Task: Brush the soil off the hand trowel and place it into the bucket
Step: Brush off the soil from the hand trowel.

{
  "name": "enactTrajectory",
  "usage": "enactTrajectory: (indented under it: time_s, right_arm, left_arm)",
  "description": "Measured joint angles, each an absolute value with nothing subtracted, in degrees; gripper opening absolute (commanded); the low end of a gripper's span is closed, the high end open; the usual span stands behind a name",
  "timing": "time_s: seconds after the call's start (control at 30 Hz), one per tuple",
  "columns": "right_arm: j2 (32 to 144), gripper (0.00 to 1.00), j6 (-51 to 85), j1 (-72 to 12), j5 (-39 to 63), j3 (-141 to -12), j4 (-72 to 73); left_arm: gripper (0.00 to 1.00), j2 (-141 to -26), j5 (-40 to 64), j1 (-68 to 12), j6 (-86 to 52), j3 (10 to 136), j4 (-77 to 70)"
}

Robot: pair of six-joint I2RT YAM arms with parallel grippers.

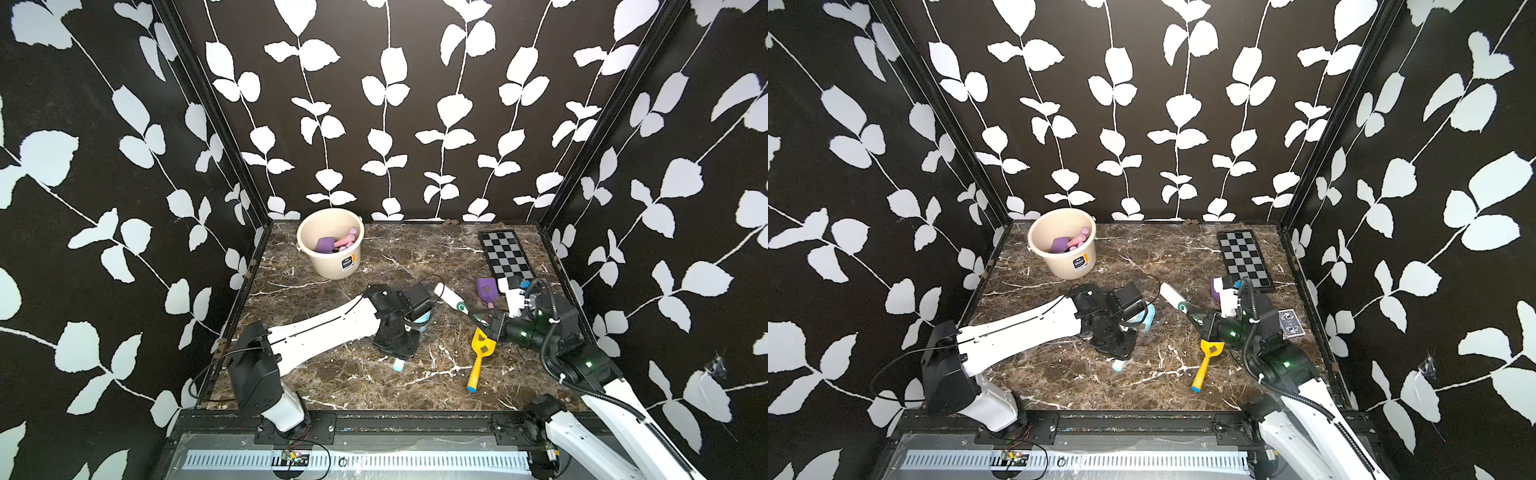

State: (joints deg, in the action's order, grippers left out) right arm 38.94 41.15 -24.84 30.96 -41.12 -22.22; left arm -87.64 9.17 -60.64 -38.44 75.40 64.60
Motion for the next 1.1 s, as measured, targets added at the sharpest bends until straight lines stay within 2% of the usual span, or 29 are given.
enactTrajectory:
  time_s: [0.23,0.53,0.83,1.1]
  right_arm:
    - [41.2,0.00,43.6,-26.3,44.9,-36.1,-13.8]
    - [46.4,0.00,43.2,-31.3,54.0,-35.9,-11.2]
    - [50.8,0.00,43.2,-36.1,52.2,-32.3,-7.9]
    - [57.8,0.00,44.6,-40.2,45.4,-33.4,-2.0]
  left_arm:
    - [0.00,-79.2,9.5,-60.3,-35.3,66.0,64.6]
    - [0.00,-73.3,10.5,-59.9,-36.9,58.7,61.8]
    - [0.00,-70.4,12.0,-58.4,-36.4,58.2,61.2]
    - [0.00,-71.4,14.9,-56.7,-33.1,58.2,60.7]
